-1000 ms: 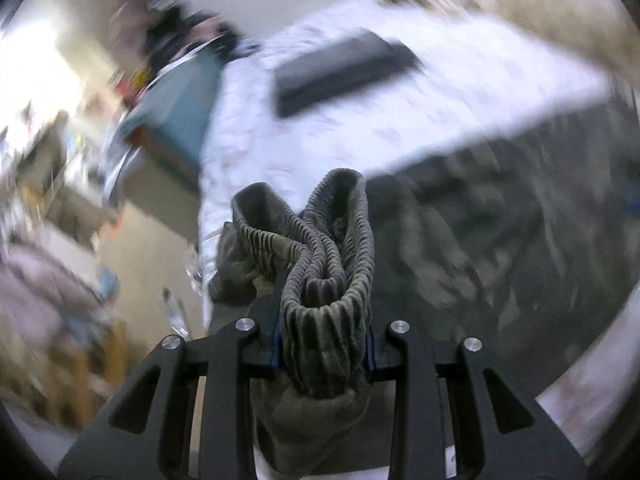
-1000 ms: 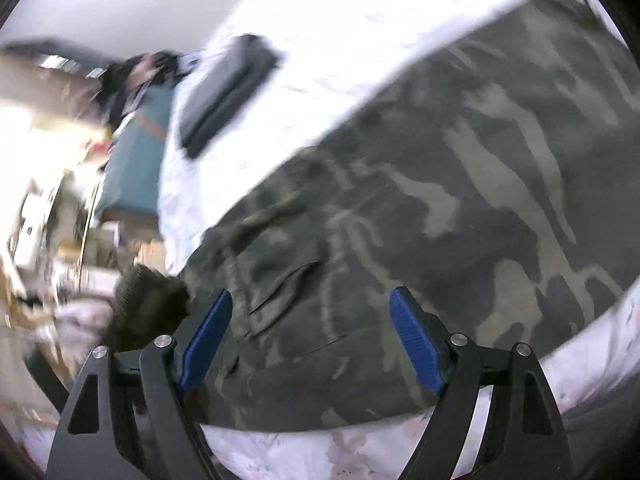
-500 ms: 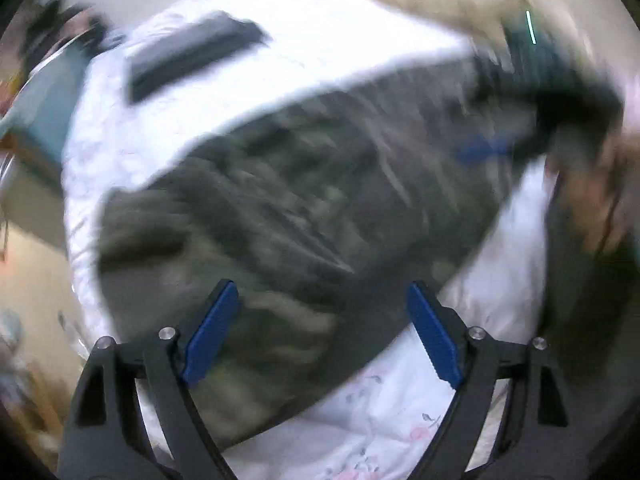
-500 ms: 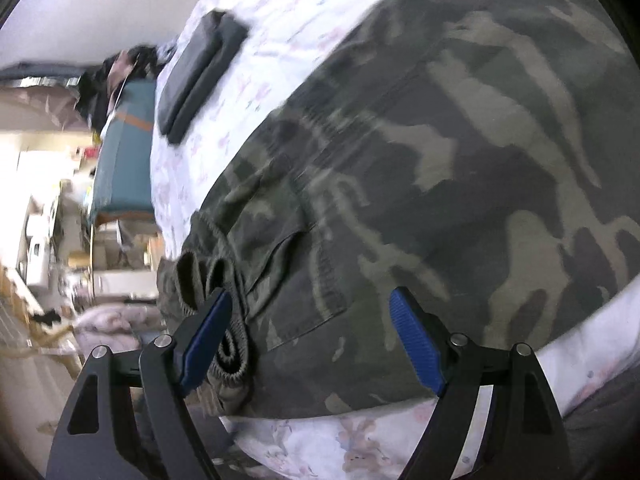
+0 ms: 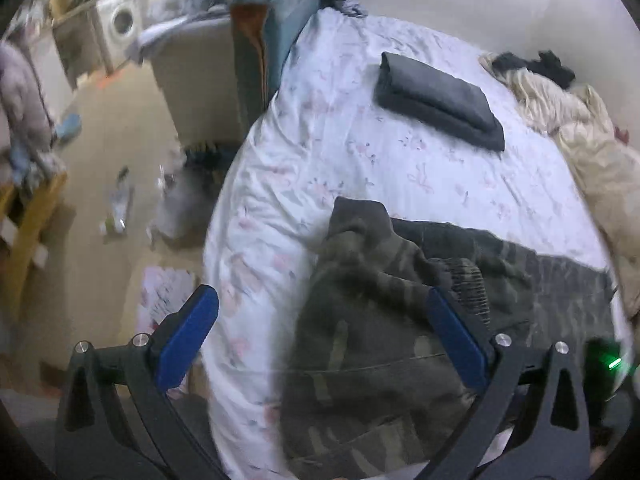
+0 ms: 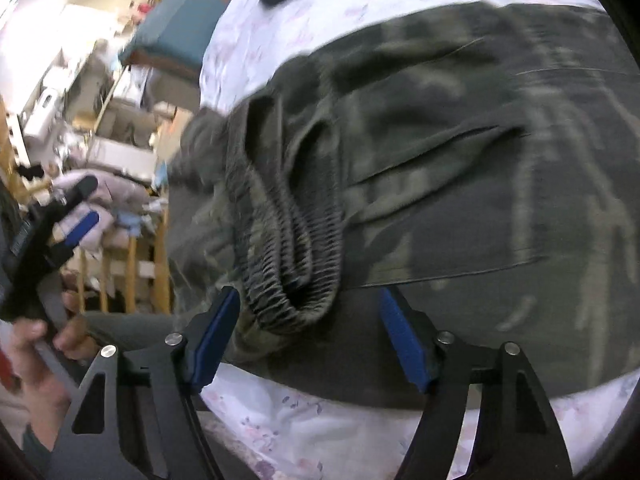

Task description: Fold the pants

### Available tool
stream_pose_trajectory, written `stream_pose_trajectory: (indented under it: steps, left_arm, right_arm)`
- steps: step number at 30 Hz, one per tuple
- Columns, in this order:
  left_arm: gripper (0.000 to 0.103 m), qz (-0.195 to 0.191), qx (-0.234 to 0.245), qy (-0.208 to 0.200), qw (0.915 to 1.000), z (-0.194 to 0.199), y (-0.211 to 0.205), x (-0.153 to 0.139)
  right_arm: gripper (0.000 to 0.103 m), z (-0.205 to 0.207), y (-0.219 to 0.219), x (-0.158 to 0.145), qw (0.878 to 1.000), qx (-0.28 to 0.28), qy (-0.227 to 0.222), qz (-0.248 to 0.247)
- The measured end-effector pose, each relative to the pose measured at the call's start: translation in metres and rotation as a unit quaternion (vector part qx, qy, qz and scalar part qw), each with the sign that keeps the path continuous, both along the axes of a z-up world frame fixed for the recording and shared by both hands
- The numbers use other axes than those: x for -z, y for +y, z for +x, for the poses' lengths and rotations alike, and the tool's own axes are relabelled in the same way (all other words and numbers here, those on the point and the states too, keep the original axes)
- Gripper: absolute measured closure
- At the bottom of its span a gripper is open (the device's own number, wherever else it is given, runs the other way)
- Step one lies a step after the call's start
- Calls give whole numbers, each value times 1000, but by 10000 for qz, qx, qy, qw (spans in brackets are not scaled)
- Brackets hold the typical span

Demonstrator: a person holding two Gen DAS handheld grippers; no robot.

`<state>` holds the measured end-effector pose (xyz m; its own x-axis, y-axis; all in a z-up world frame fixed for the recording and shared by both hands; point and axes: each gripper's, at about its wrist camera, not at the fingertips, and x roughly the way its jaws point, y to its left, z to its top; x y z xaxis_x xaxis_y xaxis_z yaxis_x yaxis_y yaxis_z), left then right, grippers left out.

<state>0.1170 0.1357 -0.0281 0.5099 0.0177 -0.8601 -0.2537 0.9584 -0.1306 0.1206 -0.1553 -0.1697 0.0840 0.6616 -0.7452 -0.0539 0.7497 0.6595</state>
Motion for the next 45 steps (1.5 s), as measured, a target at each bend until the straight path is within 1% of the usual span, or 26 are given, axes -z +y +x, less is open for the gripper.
stream_pose_trajectory:
  steps: [1,2,4,6,8,10,11,12,13,14,15,17,20,23,27,30,32,33,34,35,38,40,41,43,44,45]
  left_arm:
    - [1,-6,-46,-23,10000,-6,-1,3]
    - [1,23,-54,-16,10000,-6,0,2]
    - [1,68,-72,-19,9999,-7,5,1]
    - [1,-39,-171,-65,9998,-9,12,-3]
    - [1,-210,-344,-103,9991,-10,22,-5]
    - [1,-236,-543,-76,9982,-10,31,-5]
    - [1,-269,-676,-47,9973,-9,36,-3]
    - [1,-346,-820,-16,9960,-9,42,-2]
    - [1,-395,-891,20,9952,-8,45,0]
    - [1,-423,-964,70,9944,-9,48,2]
    - [1,-437,-1018,123,9938,-9,51,4]
    - [1,-438,-1075,279,9928,-11,53,12]
    - [1,-444,-934,629,9926,-10,50,28]
    - [1,-433,-684,1049,9912,-9,41,48]
    - [1,-241,-205,1571,9871,-11,21,75]
    - [1,-81,144,1860,9824,-15,7,92]
    - [1,-11,231,1967,9802,-16,3,99]
    - [1,1,271,2028,9788,-16,1,102]
    - [1,-10,286,2060,9781,-16,0,104]
    - [1,24,296,2094,9774,-16,-2,106]
    - [1,148,400,2226,9740,-16,-10,114]
    - [1,203,580,2347,9701,-16,-18,120]
    - [1,239,664,2379,9687,-17,-22,123]
    - [1,313,832,2455,9653,-17,-31,127]
    - [1,375,885,2471,9642,-18,-35,128]
    - [1,419,914,2465,9639,-18,-37,128]
  right_arm:
    - [51,0,2,3,9999,34,48,151]
    - [66,-1,3,3,9996,82,77,265]
    - [81,-7,4,-9,9994,192,-176,240]
    - [86,-17,3,-32,9984,133,-489,263]
    - [86,-25,-1,-37,9987,157,-349,321]
    - [83,-30,-2,-24,9998,98,-4,178]
    - [76,-31,0,-12,9999,22,158,48]
    - [74,-31,1,-4,9996,-43,286,18]
    - [65,-29,1,-3,9994,-59,328,26]
    - [58,-26,-1,-10,9997,-87,245,-36]
    - [46,-20,-2,-21,9998,-127,53,-148]
    - [45,-6,-4,-47,9983,-277,-348,-376]
    - [45,35,10,-88,9889,-816,-1011,-723]
    - [45,77,41,-102,9805,-1224,-1255,-887]
    - [45,121,93,-77,9733,-1725,-1149,-987]
    - [45,131,119,-40,9684,-2143,-796,-993]
    - [52,131,127,-31,9647,-2254,-757,-1131]
    - [60,129,127,-28,9647,-2301,-754,-1037]
    - [87,128,129,-29,9641,-2352,-773,-960]
    - [97,129,130,-32,9619,-2408,-869,-960]
    - [100,124,123,-50,9542,-2485,-1289,-1053]
    - [100,133,117,-58,9553,-2284,-1473,-1163]
    - [100,137,114,-58,9547,-2180,-1532,-1324]
    - [100,146,111,-46,9580,-1996,-1364,-1540]
    - [99,146,114,-40,9553,-2059,-1342,-1645]
    - [98,144,118,-37,9479,-2154,-1468,-1833]
